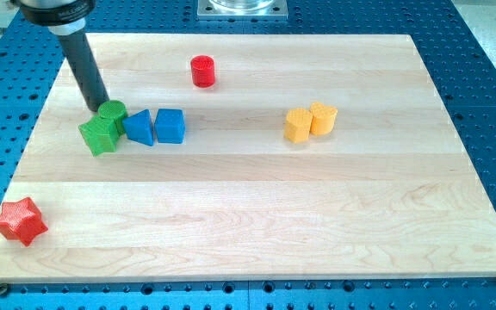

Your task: Move the green blocks to the bottom left of blue blocks

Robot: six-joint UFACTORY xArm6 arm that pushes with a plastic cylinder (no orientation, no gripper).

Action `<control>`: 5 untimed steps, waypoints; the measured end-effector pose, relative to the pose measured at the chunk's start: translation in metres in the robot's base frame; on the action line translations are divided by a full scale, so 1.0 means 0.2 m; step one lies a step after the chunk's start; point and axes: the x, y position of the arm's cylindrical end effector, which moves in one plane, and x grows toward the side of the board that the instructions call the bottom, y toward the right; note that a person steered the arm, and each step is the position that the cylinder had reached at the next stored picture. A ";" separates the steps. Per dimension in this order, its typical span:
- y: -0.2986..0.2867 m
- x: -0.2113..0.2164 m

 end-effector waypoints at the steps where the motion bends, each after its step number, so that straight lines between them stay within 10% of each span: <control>1: 0.16 -0.02; 3: 0.30 0.07; 5: -0.20 0.27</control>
